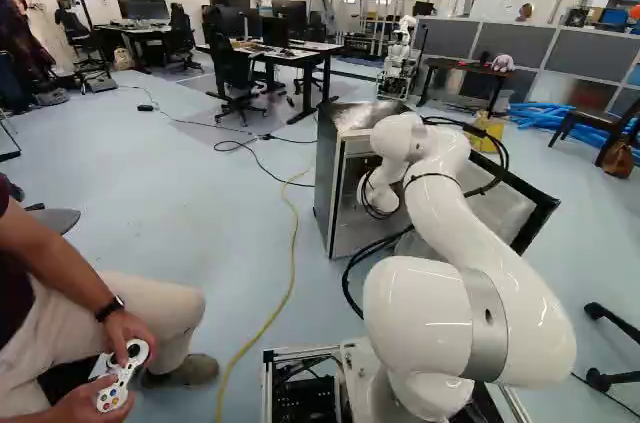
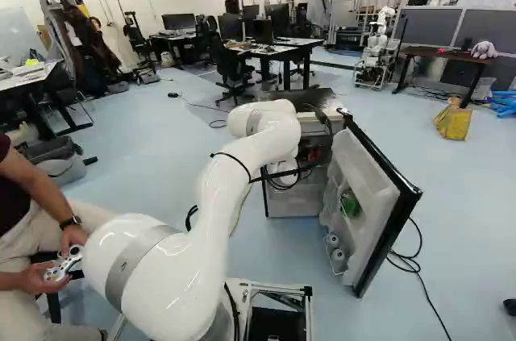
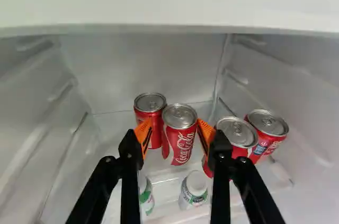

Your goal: Grab a drink from the fridge

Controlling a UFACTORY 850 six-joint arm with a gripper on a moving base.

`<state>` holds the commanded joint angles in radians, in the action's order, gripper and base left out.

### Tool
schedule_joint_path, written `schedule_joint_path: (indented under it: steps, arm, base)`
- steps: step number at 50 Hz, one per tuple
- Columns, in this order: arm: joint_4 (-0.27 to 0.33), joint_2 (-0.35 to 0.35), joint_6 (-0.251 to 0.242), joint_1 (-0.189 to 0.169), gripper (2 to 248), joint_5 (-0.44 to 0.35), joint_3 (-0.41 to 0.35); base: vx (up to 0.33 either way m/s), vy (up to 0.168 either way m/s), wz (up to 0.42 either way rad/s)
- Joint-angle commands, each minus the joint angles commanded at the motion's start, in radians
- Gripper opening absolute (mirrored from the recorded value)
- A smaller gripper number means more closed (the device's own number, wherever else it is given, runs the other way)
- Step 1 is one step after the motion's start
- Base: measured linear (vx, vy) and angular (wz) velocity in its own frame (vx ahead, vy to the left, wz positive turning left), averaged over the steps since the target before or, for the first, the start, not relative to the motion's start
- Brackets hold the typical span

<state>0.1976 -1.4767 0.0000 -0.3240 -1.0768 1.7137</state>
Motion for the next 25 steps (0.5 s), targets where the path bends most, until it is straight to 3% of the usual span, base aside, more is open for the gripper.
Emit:
schedule_joint_path:
  steps: [25]
  arm:
    - [0.0, -0.027, 0.0, 0.005, 138, 0.0, 0.046]
  base:
    - [0.0, 0.0, 0.0]
